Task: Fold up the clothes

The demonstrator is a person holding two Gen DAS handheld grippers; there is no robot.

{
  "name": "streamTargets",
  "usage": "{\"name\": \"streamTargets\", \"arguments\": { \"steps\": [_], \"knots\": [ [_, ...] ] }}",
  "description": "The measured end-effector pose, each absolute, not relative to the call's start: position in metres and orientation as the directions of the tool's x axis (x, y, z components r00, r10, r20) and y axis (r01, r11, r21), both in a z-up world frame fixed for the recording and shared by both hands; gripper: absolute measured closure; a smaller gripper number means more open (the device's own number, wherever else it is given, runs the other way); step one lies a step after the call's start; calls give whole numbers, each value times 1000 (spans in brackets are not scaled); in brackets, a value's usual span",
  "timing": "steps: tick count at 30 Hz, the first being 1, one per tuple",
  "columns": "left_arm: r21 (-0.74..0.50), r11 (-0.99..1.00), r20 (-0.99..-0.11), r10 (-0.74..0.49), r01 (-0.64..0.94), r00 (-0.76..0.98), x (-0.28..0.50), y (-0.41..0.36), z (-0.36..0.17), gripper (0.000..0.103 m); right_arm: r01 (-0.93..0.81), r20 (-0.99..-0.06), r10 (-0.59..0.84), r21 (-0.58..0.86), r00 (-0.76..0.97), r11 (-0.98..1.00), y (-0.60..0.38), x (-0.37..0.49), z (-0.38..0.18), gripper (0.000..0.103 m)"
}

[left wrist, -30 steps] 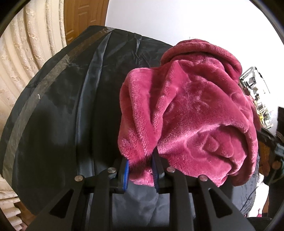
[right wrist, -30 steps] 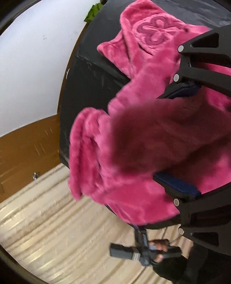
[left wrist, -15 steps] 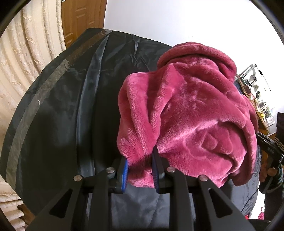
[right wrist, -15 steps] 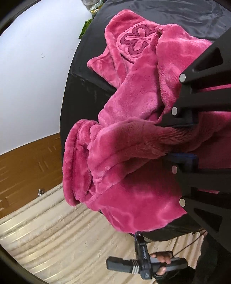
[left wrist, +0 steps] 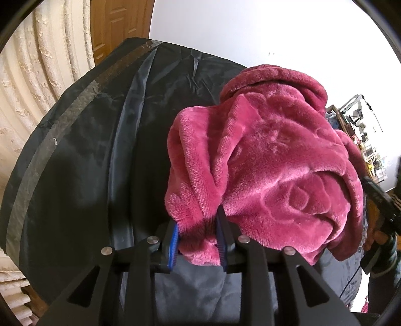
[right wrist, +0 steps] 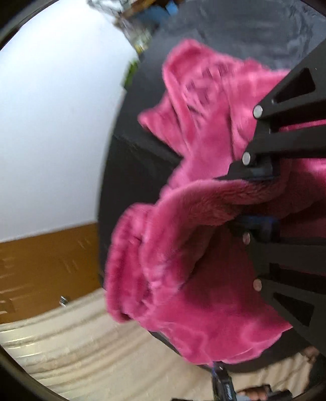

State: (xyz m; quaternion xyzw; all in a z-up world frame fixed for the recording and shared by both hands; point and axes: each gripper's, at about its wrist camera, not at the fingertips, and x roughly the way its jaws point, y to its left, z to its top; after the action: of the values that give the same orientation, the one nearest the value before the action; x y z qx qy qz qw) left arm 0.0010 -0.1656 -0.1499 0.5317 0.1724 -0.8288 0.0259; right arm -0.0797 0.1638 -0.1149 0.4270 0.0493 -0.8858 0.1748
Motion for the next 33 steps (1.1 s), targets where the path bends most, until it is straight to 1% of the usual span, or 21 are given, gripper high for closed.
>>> {"name": "streamTargets", "arguments": {
  "steps": [3, 6, 8, 10, 11, 13, 17, 21, 23, 26, 28, 29, 31, 32, 33],
  "knots": [
    [-253, -943, -888, 137, 216, -439, 1, -161, -147, 75, 286, -686, -186, -32, -703, -958, 173, -54, -86, 88],
    [-258, -946, -880, 147, 195, -452, 2, -154, -143, 75, 225, -591, -130, -90, -796, -970, 188, -21, -58, 88],
    [-268, -951, -872, 169, 157, -459, 5, -144, -138, 75, 182, -559, -92, -108, -824, -977, 202, -2, -48, 88],
    [-264, -960, -865, 192, 96, -464, 13, -130, -133, 74, 148, -552, -47, -140, -832, -979, 212, 18, -46, 88],
    [-259, -963, -865, 199, 71, -461, 16, -124, -132, 74, 133, -557, -22, -160, -830, -978, 217, 29, -46, 88],
    [-244, -970, -873, 219, 2, -435, 27, -107, -135, 74, 113, -596, 11, -170, -803, -979, 230, 44, -57, 88],
    [-216, -972, -889, 235, -92, -393, 44, -83, -144, 74, 61, -695, 50, -134, -718, -989, 258, 61, -97, 88],
    [-248, -961, -874, 275, -118, -402, 56, -82, -138, 73, 17, -756, 45, -74, -654, -997, 275, 68, -135, 88],
    [-243, -962, -861, 274, -127, -429, 61, -87, -125, 73, 7, -775, 42, -59, -631, -998, 277, 71, -150, 88],
    [-219, -965, -835, 262, -145, -485, 68, -98, -102, 65, -4, -784, 39, -46, -619, -999, 279, 76, -162, 88],
    [-177, -970, -805, 240, -167, -543, 69, -105, -83, 54, -8, -785, 40, -45, -619, -999, 277, 77, -165, 88],
    [-150, -972, -780, 229, -181, -582, 69, -107, -71, 51, -13, -786, 43, -44, -617, -999, 276, 76, -165, 88],
    [-106, -974, -730, 214, -201, -649, 61, -116, -53, 37, -21, -788, 48, -44, -614, -999, 275, 74, -166, 88],
    [-88, -972, -700, 217, -220, -680, 54, -117, -42, 33, -26, -789, 51, -44, -612, -999, 274, 72, -166, 88],
    [-80, -964, -671, 240, -253, -702, 46, -120, -34, 24, -30, -790, 53, -44, -611, -999, 273, 71, -167, 88]
  ]
}}
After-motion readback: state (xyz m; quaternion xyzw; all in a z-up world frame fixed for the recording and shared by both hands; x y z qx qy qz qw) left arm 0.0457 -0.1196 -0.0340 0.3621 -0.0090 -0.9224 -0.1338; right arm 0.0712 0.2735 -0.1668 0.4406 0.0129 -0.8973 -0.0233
